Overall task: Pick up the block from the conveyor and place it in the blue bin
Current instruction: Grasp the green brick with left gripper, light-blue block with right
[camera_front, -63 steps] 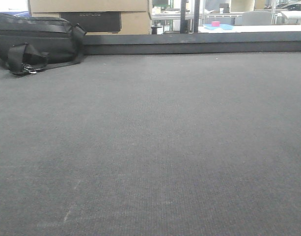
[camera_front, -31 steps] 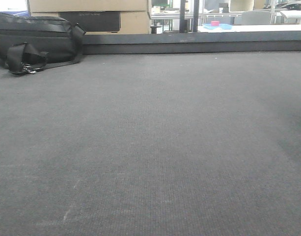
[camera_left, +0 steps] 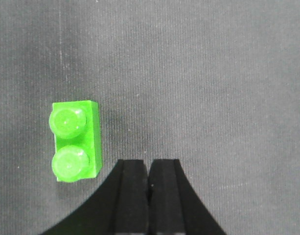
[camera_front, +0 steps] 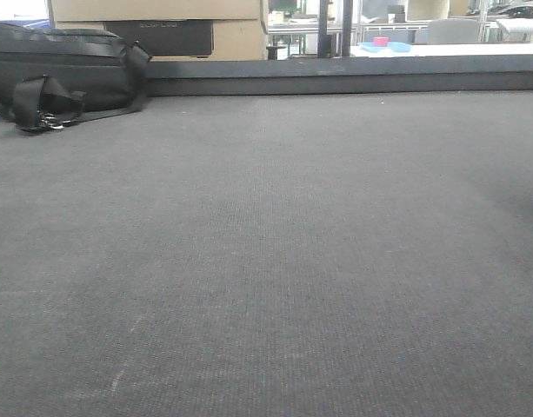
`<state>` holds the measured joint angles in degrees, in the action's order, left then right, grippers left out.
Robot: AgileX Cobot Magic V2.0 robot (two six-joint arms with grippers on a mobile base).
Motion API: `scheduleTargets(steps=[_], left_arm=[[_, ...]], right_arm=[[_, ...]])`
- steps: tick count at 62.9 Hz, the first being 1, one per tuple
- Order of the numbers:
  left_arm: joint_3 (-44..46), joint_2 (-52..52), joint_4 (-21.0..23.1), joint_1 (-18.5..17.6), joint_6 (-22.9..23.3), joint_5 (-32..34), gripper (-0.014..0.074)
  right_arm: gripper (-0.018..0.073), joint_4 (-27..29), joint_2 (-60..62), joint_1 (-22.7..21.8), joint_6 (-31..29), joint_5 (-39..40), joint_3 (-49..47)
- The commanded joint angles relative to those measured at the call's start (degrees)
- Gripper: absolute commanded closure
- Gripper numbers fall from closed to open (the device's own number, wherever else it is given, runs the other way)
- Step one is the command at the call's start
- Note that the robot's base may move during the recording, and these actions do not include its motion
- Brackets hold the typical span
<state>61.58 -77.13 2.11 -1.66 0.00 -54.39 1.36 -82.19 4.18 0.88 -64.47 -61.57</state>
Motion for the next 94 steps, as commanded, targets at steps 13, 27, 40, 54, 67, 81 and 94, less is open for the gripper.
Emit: scheduleTargets(steps=[13,27,40,54,67,81,94], left_arm=[[0.68,0.01,1.81,-0.02,0.54,1.39,0.0707],[0.68,0.01,1.79,-0.02,0.54,1.50,0.0707],[0.68,0.01,1.79,-0.02,0.54,1.50,0.0707],[0.68,-0.03,1.79,-0.02,0.54,1.05,0.0707],[0.82,-0.16,1.97,0.60,0.54,0.12,0.0707],[5.14,-2.42,2.47,7.28,-4.49,-5.03,0.0707],[6.29,-6.66,2.47,9.35,-10.50,-7.19,0.0584]], right_arm=[[0.0136,1.85,-3.40,-0.16,-0.39,5.09,3.17],[0.0137,3.07,-4.66,-0.16,-0.53,15.75,9.87],[0.0137,2.96,-4.66,-0.16,-1.88,15.57,9.77],[0.0302,2.96,-4.66,-0.16,-1.98,14.67,9.77],[0.0720,2.96,-4.66,-0.16,-1.98,12.15,9.77],[0.0721,2.96,-4.33,-0.16,-1.98,11.72,9.66],[0.0721,3.07,-4.33,-0.16,-1.98,12.39,9.66]])
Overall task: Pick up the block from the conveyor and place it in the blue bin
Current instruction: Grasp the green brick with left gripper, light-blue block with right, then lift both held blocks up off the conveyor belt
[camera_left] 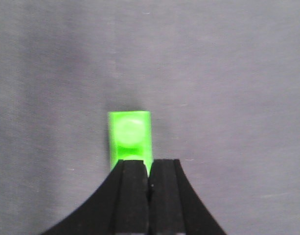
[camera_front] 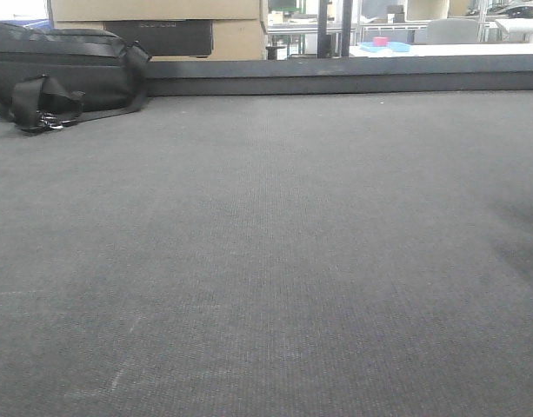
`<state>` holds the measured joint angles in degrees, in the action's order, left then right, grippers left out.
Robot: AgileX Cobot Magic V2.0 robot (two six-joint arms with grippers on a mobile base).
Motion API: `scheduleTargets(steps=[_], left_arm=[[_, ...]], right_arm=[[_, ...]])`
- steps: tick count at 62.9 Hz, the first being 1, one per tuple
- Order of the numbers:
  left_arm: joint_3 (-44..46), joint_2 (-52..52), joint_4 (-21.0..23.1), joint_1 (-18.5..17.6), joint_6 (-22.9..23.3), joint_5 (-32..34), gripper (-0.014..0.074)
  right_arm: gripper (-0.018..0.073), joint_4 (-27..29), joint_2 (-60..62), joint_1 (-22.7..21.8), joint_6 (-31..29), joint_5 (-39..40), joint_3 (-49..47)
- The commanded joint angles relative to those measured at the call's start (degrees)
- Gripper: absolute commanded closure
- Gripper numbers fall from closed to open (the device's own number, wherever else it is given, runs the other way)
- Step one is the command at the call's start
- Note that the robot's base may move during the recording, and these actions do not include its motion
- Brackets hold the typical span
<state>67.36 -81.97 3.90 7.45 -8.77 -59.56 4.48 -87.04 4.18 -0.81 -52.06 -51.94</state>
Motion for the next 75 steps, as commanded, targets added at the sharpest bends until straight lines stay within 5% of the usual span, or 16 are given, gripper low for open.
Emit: scheduleTargets(steps=[1,14,18,28,50,59,69,75], left_arm=[[0.51,-2.19,0.67,0.17,-1.73,-2.46,0.0556],[-0.95,-7.01,0.67,0.17,-0.30,-0.74,0.0045],[-1.11,-8.69,0.56,0.17,1.61,0.68,-0.0023],[-1.11,-13.13,0.07,0.17,1.73,5.20,0.0047],[-1.36,-17.92,-1.08,0.17,1.73,4.40,0.0178],[-1.36,-17.92,-0.78,0.17,1.96,3.84,0.0353],[-1.36,-17.68,0.45,0.17,1.96,4.33,0.0701],[-1.36,-16.38,0.46,0.17,1.96,3.60,0.0708]], right_arm=[[0.0721,0.05,0.51,-0.16,-0.29,0.09,0.03],[0.0721,0.81,0.51,-0.16,-0.29,0.72,0.03],[0.0721,0.81,0.51,-0.16,-0.29,0.72,0.03],[0.0721,0.81,0.51,-0.16,-0.29,0.72,0.03],[0.0721,0.79,0.51,-0.16,-0.29,0.84,0.03],[0.0721,0.79,0.51,-0.16,-0.29,1.24,0.03],[0.0721,0.79,0.51,-0.16,-0.29,0.53,-1.12],[0.0721,0.79,1.47,-0.16,-0.29,-1.29,-3.22]])
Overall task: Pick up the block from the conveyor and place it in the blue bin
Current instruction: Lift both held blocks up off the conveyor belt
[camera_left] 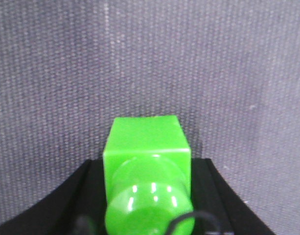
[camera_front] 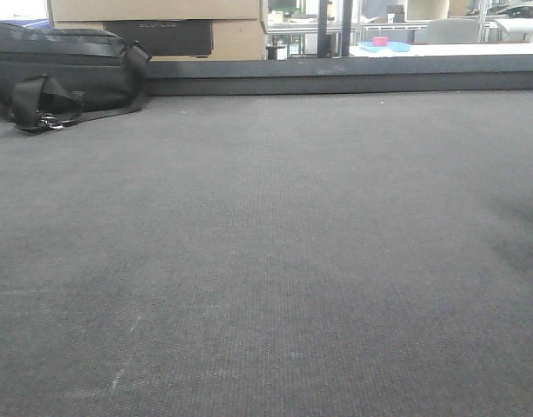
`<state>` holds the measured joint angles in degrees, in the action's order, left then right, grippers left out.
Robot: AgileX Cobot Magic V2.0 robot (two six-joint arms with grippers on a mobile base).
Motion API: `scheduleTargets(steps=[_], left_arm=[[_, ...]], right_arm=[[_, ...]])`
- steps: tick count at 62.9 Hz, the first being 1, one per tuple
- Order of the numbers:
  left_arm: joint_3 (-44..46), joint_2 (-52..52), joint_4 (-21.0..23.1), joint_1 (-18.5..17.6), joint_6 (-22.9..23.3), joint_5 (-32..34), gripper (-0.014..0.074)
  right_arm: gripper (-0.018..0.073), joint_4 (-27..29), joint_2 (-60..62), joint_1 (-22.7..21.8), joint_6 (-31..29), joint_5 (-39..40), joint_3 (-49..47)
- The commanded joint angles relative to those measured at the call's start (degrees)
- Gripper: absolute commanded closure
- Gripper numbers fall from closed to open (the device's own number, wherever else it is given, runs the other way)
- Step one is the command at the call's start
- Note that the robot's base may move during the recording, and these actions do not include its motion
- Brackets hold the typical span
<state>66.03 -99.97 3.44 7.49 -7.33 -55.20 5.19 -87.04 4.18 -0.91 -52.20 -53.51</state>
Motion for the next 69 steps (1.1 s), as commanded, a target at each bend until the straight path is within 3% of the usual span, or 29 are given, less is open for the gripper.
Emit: scheduleTargets(steps=[1,17,23,28,38,48,54,69], left_arm=[[-0.03,1.80,0.92,0.13,0.52,-0.75,0.0708],[-0.03,13.02,0.92,0.13,-0.48,0.84,0.0708],[-0.12,18.38,2.18,0.13,-4.68,3.81,0.0708],[-0.57,22.81,4.39,0.13,-8.00,7.71,0.0708],[-4.24,31.18,13.51,0.13,-11.57,19.02,0.0708],[-13.91,40.13,21.69,0.13,-11.72,30.97,0.0708],[-20.94,45.65,22.98,0.13,-11.72,38.13,0.0708],[-32.02,61.95,23.07,0.13,-11.72,38.67,0.0708]], right_arm=[[0.0721,0.08,1.72,-0.16,-0.19,-1.41,-1.98],[0.0721,0.08,8.68,-0.16,-0.19,-0.41,-7.02],[0.0721,1.63,13.42,-0.16,-0.19,4.51,-6.87],[0.0721,3.08,17.47,-0.16,-0.19,10.00,-5.74],[0.0721,2.97,26.26,-0.16,-0.19,23.32,0.21],[0.0721,2.21,35.55,-0.16,-0.19,30.44,8.96],[0.0721,1.21,41.25,-0.16,-0.19,31.86,14.28],[0.0721,1.21,52.92,-0.16,-0.19,31.88,21.18]])
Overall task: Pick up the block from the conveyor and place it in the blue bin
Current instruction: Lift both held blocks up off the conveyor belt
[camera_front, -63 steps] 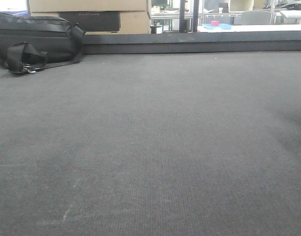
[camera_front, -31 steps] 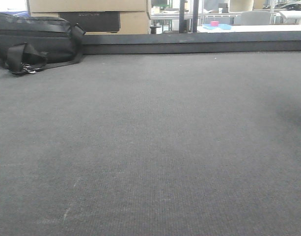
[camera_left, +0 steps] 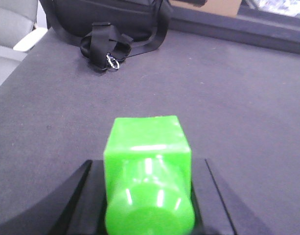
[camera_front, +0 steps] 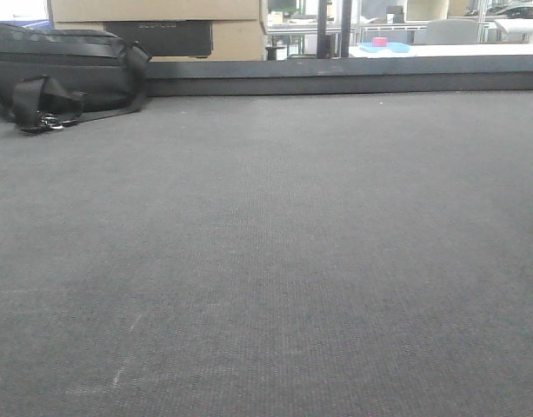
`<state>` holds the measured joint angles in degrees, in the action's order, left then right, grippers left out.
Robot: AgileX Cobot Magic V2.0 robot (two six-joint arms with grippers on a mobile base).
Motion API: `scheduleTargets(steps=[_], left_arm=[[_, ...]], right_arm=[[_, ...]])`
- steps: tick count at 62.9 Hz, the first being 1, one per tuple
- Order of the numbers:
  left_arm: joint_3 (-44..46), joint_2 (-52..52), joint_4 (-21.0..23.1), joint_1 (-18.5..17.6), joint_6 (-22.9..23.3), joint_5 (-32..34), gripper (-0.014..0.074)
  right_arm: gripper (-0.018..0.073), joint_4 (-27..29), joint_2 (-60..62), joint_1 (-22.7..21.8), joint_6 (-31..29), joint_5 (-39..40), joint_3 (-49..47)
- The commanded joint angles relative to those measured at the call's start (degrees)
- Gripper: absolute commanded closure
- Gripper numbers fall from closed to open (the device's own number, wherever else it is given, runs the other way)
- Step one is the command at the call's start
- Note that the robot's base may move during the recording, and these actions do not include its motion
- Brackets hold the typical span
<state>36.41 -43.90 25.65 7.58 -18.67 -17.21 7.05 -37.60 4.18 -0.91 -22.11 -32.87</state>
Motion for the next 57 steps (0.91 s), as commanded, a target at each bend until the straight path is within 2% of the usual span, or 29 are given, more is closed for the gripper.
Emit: scheduleTargets(steps=[1,24,39,57], left_arm=[[-2.71,6.95,0.87,0.04,-0.38,0.52,0.0708],[-3.97,26.24,0.76,0.04,-0.38,0.15,0.0708],[-3.97,30.98,0.76,0.04,-0.38,0.15,0.0708],[-3.97,31.60,0.76,0.04,-0.38,0.15,0.0708]], right_arm=[[0.0721,-0.66,4.08,-0.16,-0.19,1.78,0.54],[0.0721,-0.66,14.95,-0.16,-0.19,9.83,0.30],[0.0721,-0.66,16.06,-0.16,-0.19,10.53,0.30],[0.0721,-0.66,16.06,-0.16,-0.19,10.53,0.30]])
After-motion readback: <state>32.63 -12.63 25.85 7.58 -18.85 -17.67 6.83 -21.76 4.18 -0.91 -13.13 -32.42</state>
